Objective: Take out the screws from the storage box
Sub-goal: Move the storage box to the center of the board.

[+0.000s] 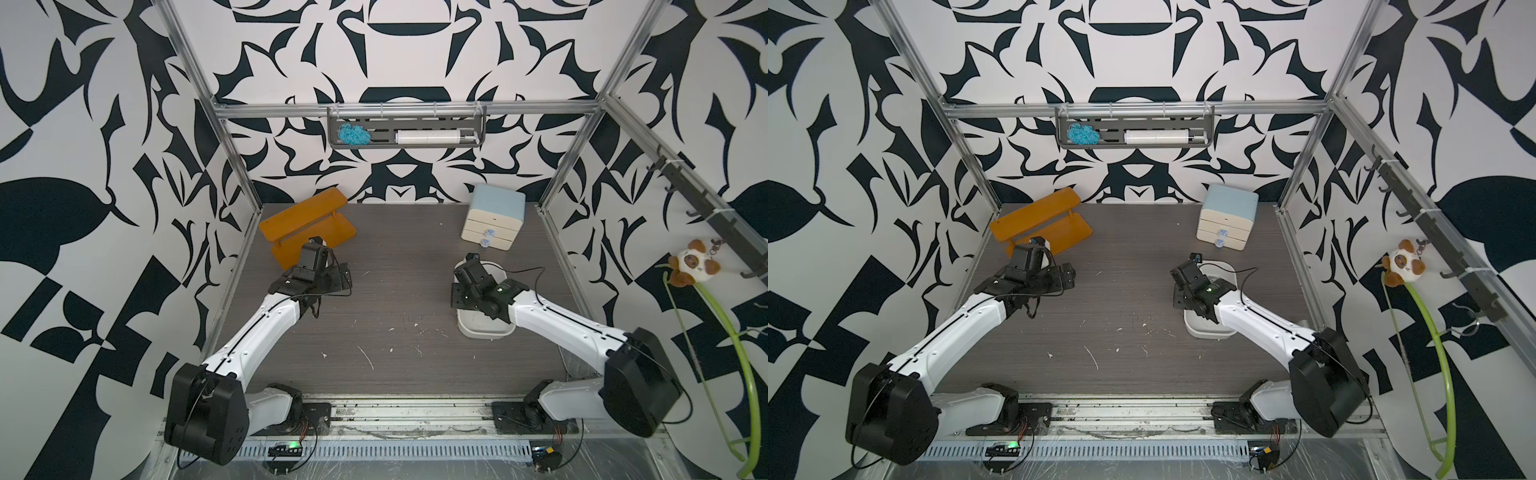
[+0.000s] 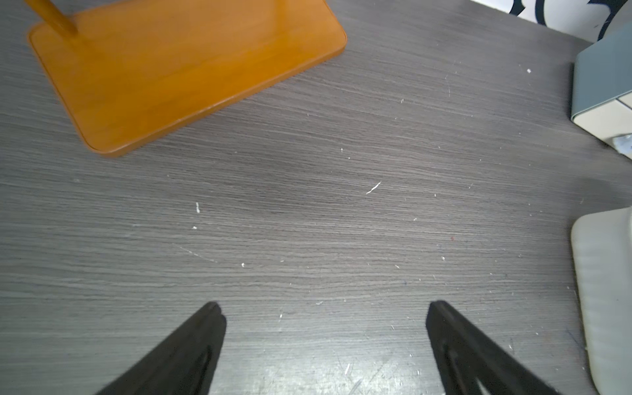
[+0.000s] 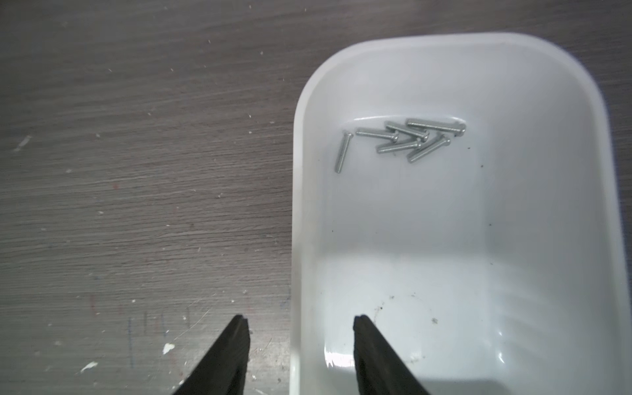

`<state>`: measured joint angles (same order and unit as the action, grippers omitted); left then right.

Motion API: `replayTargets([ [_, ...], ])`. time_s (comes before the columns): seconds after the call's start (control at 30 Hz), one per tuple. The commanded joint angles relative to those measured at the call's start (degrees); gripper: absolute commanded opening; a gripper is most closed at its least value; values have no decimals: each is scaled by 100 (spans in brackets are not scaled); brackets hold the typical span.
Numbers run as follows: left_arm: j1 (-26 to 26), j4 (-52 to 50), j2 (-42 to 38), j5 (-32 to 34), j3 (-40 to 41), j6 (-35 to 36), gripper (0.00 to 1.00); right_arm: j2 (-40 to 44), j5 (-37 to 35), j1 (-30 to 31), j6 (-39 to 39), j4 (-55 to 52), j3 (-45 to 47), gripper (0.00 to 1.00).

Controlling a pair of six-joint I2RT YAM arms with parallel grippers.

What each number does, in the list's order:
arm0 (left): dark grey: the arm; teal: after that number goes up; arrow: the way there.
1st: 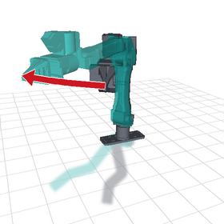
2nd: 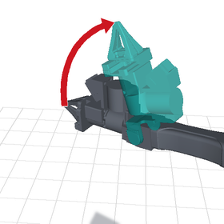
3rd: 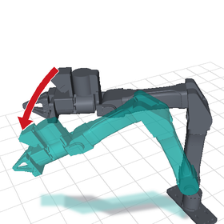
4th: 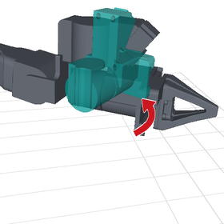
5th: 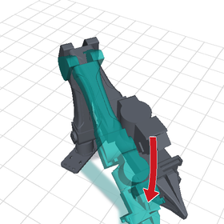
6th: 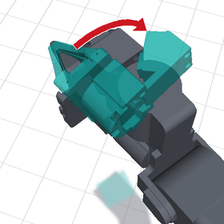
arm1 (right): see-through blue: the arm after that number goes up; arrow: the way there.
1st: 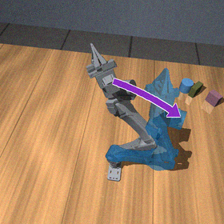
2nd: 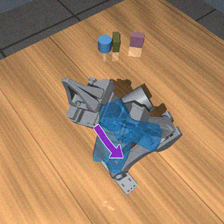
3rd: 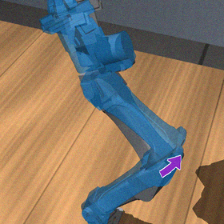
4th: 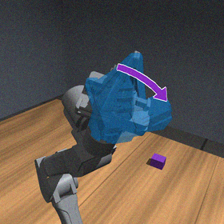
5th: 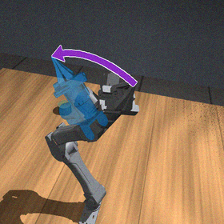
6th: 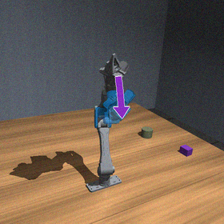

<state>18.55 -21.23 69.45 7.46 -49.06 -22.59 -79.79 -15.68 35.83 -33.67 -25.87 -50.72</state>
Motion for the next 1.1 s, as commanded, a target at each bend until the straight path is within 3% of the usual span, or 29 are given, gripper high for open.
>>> replayTargets([
  [0.0, -2, 32, -331, 89, 118, 84, 99, -463, -104, 11, 227, 290, -355, 54],
  [0.1, 0, 71, -531, 102, 175, 80, 99, -914, -109, 14, 237, 431, -497, 53],
  [0.27, -2, 76, -686, 134, 195, 97, 99, -1356, -52, 11, 179, 517, -638, 36],
  [0.43, 0, 74, -639, 148, 169, 97, 99, -1441, -120, 13, 99, 352, -751, 32],
  [0.67, 0, 34, -559, 193, 133, 114, 99, -1400, -58, 81, -110, 197, -821, 3],
  [1.07, 0, 35, -468, 209, 110, 132, 99, -2148, -252, 929, -610, 42, -1622, 0],
])
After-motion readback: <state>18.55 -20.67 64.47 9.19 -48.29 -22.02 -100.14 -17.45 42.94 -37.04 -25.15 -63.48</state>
